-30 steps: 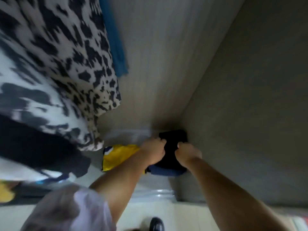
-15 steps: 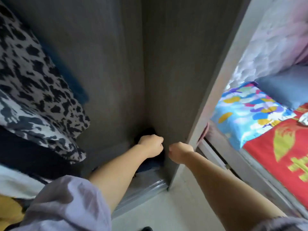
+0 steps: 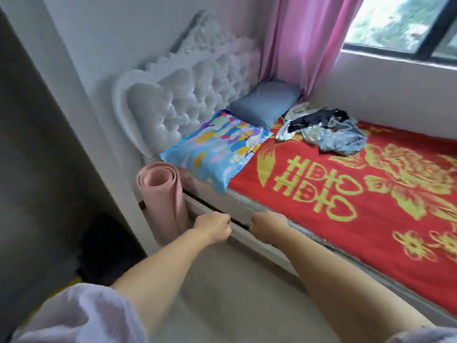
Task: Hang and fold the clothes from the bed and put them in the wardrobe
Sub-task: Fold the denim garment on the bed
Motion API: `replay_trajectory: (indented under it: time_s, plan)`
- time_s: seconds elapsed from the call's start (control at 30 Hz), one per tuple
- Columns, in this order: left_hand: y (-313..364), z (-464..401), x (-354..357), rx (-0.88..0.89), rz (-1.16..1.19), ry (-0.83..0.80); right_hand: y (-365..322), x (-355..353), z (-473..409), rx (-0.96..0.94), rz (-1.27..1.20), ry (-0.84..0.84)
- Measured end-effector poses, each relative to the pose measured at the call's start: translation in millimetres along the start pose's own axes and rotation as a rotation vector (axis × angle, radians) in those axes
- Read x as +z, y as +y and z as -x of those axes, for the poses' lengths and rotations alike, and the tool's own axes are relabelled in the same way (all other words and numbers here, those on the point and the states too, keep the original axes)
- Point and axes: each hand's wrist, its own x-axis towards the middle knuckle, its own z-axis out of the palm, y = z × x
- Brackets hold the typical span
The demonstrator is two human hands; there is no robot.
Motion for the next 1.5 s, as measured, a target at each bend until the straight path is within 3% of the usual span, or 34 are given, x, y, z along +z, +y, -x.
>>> replay_trajectory:
  time_s: [0.13, 0.3, 0.73, 0.93, 1.3, 1.5]
  plan:
    - [79.0, -44.0, -1.6, 0.142, -0.003, -0.02, 92.3, -3.7, 22.1, 0.141, -0.03, -0.018]
    - [129.5, -105.3, -2.8, 0.234, 0.016, -0.06, 178.5, 6.0, 19.8, 0.324, -0.191, 0.039]
    - [225.3, -345.3, -19.5, 0.402, -0.032, -0.189, 356.5, 2.1, -88.2, 0.584, -0.327, 0.007]
    - [293.0, -421.5, 13.0, 0.458, -0.066, -0.284, 444.2, 32.1, -116.8, 0.687, -0.394, -0.032]
    - [412.1, -591.6, 97.5, 0.285, -0.033, -0.416, 645.6, 113.6, -231.8, 0.637, -0.434, -0.148]
    - [434.5, -694.7, 149.5, 0.348, -0.036, -0.455, 713.8, 160.7, -333.3, 0.627, -0.479, -0.094]
